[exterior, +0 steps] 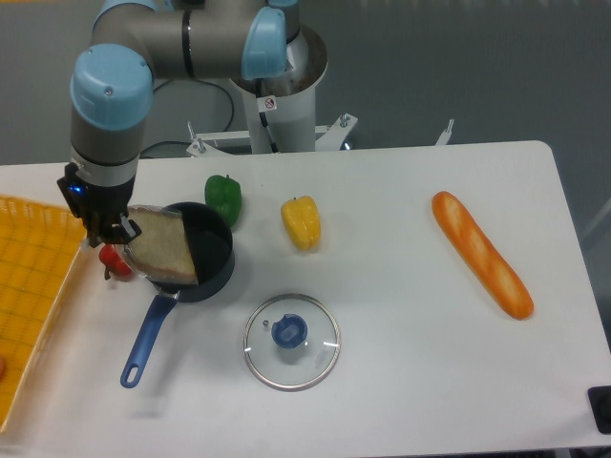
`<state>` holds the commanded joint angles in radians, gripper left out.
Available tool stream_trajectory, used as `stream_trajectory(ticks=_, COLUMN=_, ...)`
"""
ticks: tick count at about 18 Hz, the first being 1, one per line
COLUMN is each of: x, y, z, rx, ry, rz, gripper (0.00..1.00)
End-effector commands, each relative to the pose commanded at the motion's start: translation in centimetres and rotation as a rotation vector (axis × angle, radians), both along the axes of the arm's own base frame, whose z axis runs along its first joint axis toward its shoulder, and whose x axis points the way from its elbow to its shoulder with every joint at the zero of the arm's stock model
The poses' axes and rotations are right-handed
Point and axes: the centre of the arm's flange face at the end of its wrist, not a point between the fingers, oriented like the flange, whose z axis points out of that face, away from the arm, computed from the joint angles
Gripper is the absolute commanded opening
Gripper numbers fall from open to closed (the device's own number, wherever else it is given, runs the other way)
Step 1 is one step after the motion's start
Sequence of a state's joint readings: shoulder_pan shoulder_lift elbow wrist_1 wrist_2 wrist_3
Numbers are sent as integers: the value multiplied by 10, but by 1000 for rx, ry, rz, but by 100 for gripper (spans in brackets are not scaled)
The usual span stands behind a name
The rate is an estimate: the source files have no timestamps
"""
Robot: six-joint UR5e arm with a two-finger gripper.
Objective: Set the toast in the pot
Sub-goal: 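Carry the held toast over the dark blue saucepan, then hold the toast upright at the saucepan rim and tilt it inward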
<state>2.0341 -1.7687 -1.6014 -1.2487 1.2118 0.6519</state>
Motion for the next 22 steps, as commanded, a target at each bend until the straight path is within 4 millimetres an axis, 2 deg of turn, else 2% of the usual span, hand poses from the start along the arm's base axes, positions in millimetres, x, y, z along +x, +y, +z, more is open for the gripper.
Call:
stream_trajectory(ticks=13, x=13, y=0, z=-9, rx=-15, ry=-3, rz=-27, gripper=0)
stream_trajectory(ticks=22, x=14, y=-1, z=-20, rx=-34, ry=0, rz=-39, gripper=0)
